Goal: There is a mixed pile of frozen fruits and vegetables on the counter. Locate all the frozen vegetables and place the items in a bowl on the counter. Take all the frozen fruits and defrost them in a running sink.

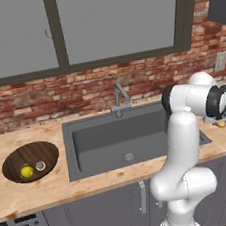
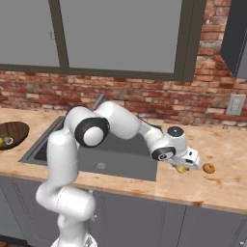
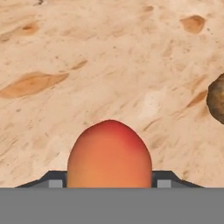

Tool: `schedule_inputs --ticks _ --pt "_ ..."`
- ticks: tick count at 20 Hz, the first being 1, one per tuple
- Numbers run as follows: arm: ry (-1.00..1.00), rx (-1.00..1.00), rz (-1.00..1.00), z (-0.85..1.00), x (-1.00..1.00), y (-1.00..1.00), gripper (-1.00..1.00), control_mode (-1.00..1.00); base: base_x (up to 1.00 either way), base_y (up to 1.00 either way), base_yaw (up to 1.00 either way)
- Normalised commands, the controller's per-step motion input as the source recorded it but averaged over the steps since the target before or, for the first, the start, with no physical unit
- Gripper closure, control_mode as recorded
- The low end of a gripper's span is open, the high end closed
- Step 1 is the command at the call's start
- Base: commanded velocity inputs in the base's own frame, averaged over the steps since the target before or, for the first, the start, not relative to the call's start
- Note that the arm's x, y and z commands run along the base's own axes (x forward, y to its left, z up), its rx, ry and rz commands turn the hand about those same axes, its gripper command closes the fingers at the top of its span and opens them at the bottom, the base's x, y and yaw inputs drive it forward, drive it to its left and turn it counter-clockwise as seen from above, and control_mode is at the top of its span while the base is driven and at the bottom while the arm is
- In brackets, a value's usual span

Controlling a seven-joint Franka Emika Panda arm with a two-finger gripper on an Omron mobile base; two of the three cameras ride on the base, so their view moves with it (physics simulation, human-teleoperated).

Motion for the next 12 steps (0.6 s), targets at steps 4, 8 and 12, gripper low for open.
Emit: schedule_inputs --ticks 4,8,12 --pt "-0.06 0.0 0.16 0.33 -0.28 0.5 1.0 -1.0 0.0 0.0 0.0" --pt "0.0 -0.04 0.24 0.62 -0.21 1.0 1.0 -1.0 0.0 0.0 0.0" --pt "0.04 -0.1 0.26 0.74 0.03 1.0 1.0 -1.0 0.0 0.0 0.0"
